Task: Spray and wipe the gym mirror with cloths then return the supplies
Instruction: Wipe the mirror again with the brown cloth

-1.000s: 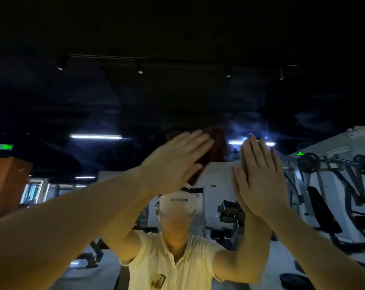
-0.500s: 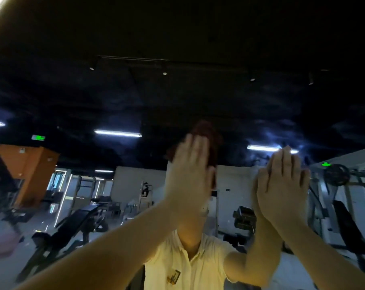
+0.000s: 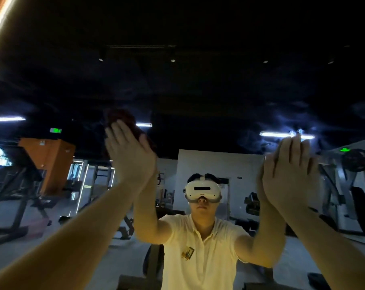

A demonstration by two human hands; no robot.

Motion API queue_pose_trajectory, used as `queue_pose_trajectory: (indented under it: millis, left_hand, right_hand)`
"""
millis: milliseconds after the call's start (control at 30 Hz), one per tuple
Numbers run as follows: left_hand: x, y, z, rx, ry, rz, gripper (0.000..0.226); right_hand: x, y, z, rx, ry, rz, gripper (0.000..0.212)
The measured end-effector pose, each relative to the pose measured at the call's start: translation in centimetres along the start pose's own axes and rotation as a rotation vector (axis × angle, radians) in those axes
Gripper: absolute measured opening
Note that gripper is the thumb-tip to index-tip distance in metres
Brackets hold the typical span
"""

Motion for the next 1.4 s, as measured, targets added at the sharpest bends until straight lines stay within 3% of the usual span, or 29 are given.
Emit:
queue_pose_trajectory:
  millis: [133, 233, 367, 433, 567, 667, 733, 933, 1033, 1100, 1167, 1233, 1400]
  left_hand:
    - [-8.4, 4.1, 8.0, 0.136, 0.282, -0.016, 0.067]
    - [-13.7, 7.3, 14.4, 0.330, 0.550, -0.012, 0.065]
    - [-13.0, 6.6, 16.4, 0.465, 0.877, -0.144, 0.065]
    - [-8.3, 4.5, 13.8, 0.434, 0.755, -0.131, 0.069]
    - [4.9, -1.7, 9.2, 0.234, 0.210, -0.061, 0.074]
    - [5.7, -1.4, 10.5, 0.130, -0.042, -0.037, 0.073]
    - [1.2, 0.2, 13.1, 0.111, -0.038, 0.016, 0.069]
    - [-12.3, 6.4, 23.4, 0.357, 0.490, 0.022, 0.064]
    - [-13.7, 7.2, 26.1, 0.488, 0.755, -0.011, 0.068]
    - [-11.3, 6.3, 25.8, 0.515, 0.830, -0.075, 0.069]
    - [-7.1, 4.8, 24.8, 0.497, 0.797, -0.127, 0.066]
    - [-1.9, 2.3, 23.4, 0.451, 0.655, -0.113, 0.064]
    - [11.4, -4.2, 21.6, 0.304, 0.062, 0.010, 0.066]
  right_hand:
    - [0.1, 0.1, 0.9, 0.053, -0.048, -0.009, 0.071]
    - [-0.2, -0.6, 2.2, 0.096, -0.134, -0.004, 0.071]
    - [-0.2, -2.2, 4.5, 0.152, -0.203, -0.015, 0.074]
    - [0.7, -3.5, 6.8, 0.144, -0.251, -0.044, 0.071]
    - [1.4, -4.1, 12.8, 0.146, -0.333, -0.035, 0.063]
    - [0.3, -3.0, 16.0, 0.222, -0.346, 0.009, 0.066]
    - [-0.3, -2.5, 17.3, 0.262, -0.369, 0.010, 0.067]
    - [-2.1, -3.4, 17.7, 0.282, -0.448, -0.058, 0.060]
    - [-2.7, -3.1, 18.3, 0.313, -0.450, -0.037, 0.065]
    - [-2.4, -2.7, 18.8, 0.350, -0.403, -0.054, 0.065]
    - [-1.6, -2.7, 19.3, 0.371, -0.315, -0.081, 0.065]
    - [-0.7, -3.1, 19.8, 0.367, -0.243, -0.111, 0.067]
    - [0.4, -3.9, 22.3, 0.345, -0.221, -0.136, 0.071]
Point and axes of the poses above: each hand's wrist, its own z-axis away from the middle knuckle, its own y-axis out of the palm, x = y × z, the point moved 8 cm from there along -z, towards the middle knuckle, and after that the axes turned 12 degrees about z, right-handed, at the moved point
